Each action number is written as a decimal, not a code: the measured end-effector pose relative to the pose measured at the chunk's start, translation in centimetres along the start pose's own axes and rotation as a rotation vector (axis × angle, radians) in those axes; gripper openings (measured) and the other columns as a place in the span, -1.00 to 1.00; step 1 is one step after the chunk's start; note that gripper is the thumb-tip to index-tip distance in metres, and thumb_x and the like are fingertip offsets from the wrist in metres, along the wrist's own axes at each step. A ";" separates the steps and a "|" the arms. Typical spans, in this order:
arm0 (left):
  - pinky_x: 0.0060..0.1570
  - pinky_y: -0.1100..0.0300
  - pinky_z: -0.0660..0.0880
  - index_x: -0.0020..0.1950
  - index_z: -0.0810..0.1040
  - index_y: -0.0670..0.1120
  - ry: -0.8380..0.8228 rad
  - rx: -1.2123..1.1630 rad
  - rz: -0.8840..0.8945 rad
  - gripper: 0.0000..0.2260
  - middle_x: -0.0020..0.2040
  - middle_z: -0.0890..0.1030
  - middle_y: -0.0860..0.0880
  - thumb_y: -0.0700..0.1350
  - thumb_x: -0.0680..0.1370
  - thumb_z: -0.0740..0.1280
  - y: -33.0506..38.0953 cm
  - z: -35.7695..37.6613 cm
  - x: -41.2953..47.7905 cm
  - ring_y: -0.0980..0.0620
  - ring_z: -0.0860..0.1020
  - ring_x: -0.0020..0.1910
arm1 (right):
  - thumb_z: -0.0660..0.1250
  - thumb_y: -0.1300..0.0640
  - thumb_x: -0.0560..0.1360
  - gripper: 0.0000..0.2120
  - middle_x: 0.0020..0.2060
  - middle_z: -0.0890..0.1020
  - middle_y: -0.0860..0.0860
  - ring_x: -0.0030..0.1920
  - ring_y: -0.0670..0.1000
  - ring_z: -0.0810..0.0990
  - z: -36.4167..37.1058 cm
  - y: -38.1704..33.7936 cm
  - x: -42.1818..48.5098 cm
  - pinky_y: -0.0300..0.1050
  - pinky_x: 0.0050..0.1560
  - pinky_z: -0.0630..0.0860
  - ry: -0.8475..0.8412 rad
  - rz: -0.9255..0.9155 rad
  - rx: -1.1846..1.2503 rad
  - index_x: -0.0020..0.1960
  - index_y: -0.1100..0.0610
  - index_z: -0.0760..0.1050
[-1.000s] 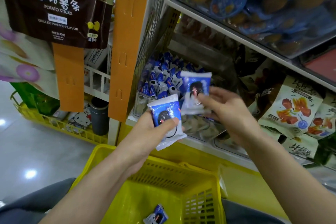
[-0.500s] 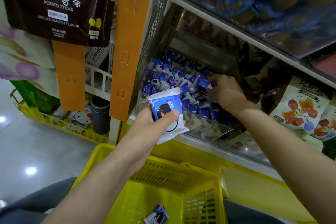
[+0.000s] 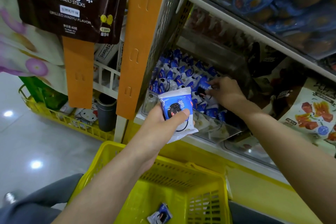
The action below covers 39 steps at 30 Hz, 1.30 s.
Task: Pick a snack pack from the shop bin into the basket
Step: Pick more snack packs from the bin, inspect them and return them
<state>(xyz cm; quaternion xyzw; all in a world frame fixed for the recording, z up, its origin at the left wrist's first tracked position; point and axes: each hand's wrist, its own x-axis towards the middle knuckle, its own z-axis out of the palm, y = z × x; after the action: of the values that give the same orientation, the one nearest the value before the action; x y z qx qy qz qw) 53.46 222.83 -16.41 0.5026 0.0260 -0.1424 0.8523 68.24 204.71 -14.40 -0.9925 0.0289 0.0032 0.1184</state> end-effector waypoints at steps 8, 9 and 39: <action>-0.25 0.36 0.54 0.17 0.50 -0.09 0.014 -0.006 0.015 -0.79 0.03 0.66 -0.07 -0.17 0.54 0.29 0.1 -0.2 0.0 0.09 0.65 -0.06 | 0.37 0.12 0.48 -0.72 0.02 0.57 0.06 0.03 0.00 0.51 0.8 -0.9 0.3 -0.20 0.05 0.40 -0.094 0.062 0.143 0.15 0.20 0.52; -0.24 0.36 0.54 0.17 0.50 -0.07 0.021 0.009 0.018 -0.80 0.03 0.66 -0.03 -0.16 0.54 0.30 -0.1 -0.2 0.1 0.12 0.65 -0.06 | 0.36 0.11 0.48 -0.74 0.00 0.55 0.04 0.04 0.01 0.52 0.9 -0.8 0.3 -0.18 0.07 0.42 -0.110 0.076 0.174 0.13 0.20 0.53; -0.27 0.41 0.45 -0.02 0.47 -0.02 0.011 0.479 -0.090 -0.85 -0.16 0.59 0.05 -0.27 0.52 0.29 -9.4 0.8 -0.6 0.29 0.55 -0.28 | 0.27 0.20 0.53 -0.76 -0.36 0.56 -0.06 -0.34 -0.12 0.50 7.9 3.8 -17.4 -0.28 -0.35 0.51 -0.156 -0.030 1.015 -0.26 -0.02 0.53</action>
<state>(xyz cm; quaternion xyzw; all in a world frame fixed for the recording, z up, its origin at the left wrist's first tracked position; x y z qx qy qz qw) 50.26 218.05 -23.87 0.6896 0.0184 -0.1795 0.7013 50.68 203.88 -22.72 -0.8072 0.0036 0.0613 0.5871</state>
